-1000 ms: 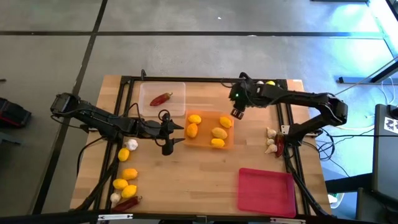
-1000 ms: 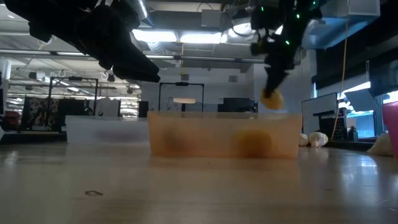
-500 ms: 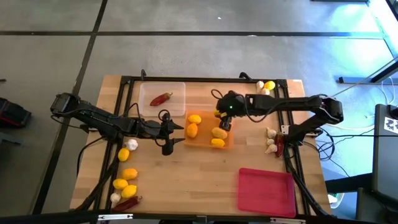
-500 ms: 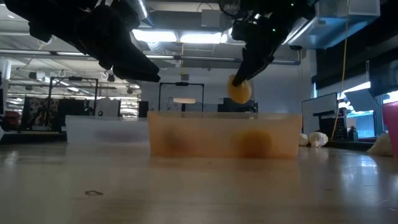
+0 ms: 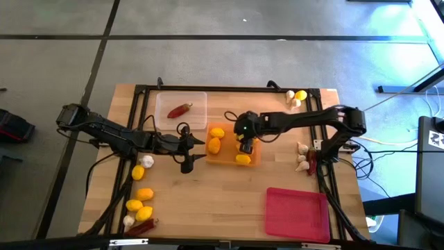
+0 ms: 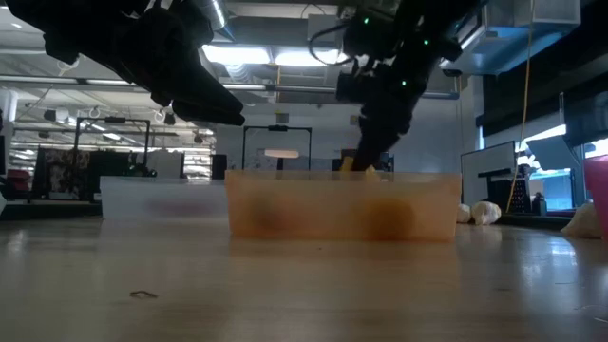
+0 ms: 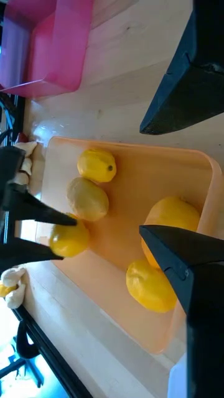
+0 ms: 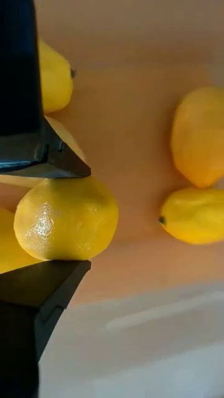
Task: Sort produce into baskets
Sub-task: Put the lemon into the orange bin
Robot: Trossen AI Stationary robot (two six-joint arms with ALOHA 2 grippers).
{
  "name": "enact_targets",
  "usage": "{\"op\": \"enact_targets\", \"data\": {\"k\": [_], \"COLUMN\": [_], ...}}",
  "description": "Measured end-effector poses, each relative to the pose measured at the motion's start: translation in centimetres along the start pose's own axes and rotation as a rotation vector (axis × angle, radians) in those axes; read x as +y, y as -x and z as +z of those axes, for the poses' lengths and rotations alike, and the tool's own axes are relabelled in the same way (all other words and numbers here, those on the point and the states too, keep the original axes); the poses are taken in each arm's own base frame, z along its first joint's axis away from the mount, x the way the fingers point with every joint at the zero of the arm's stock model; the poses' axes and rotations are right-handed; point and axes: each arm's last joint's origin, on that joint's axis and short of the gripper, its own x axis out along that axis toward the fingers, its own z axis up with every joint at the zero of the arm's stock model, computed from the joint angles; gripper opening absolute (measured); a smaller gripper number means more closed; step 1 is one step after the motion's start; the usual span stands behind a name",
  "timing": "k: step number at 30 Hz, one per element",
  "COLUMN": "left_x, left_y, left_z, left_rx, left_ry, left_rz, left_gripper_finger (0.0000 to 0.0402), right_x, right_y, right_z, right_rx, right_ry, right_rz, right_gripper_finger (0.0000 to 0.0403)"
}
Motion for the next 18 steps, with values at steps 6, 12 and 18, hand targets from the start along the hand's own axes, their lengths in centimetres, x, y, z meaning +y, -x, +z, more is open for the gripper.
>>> {"op": "enact_targets", "data": {"k": [6,12,18], "left_x": [0.0,0.0,0.0], "left_y": [0.0,0.0,0.0], "left_z": [0.0,0.0,0.0], "left_rx": [0.0,0.0,0.004], "left_ry": [0.0,0.0,-0.001], "left_rz": [0.0,0.0,0.001], "left_gripper_finger": [0.0246,0.0246,0.0246], "right_x": [0.1,0.2,0.2], "right_y": [-1.6,-2.2,-2.2], "right_z": [-0.5,-0.8,-0.8], "right_rx": [0.052,0.086,0.081], "right_ry": [0.003,0.006,-0.021], "right_rz": [0.002,0.008,0.01], "right_gripper_finger": [0.016,0.0163,0.0201]}}
